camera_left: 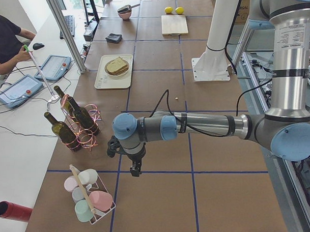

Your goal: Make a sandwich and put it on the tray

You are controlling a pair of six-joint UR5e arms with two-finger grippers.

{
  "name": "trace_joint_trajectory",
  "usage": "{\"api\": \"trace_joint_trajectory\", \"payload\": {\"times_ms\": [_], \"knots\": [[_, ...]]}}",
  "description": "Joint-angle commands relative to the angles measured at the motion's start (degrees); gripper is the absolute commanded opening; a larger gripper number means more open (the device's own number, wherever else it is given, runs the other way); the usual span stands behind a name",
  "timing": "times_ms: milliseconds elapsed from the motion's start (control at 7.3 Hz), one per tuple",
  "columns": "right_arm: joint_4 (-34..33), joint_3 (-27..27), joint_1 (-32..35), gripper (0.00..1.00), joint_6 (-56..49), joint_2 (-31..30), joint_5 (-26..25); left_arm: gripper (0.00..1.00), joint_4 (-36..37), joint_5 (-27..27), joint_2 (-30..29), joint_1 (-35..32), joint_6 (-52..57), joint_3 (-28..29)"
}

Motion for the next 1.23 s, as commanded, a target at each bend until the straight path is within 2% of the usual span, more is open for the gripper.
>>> {"api": "trace_joint_trajectory", "payload": {"times_ms": [0, 411, 1095], "knots": [[0.1, 0.1, 0.0, 1.00, -0.6, -0.1, -1.3, 1.00, 0.1, 0.1, -0.6, 0.1, -0.1, -0.1], [-0.1, 1.8, 0.1, 1.00, -0.8, -0.4, -4.5, 1.00, 0.1, 0.1, -0.5, 0.1, -0.1, -0.3], [-0.4, 1.0, 0.1, 1.00, -0.3, -0.7, -0.6, 1.00, -0.1, 0.1, -0.7, 0.1, -0.1, 0.1]]}}
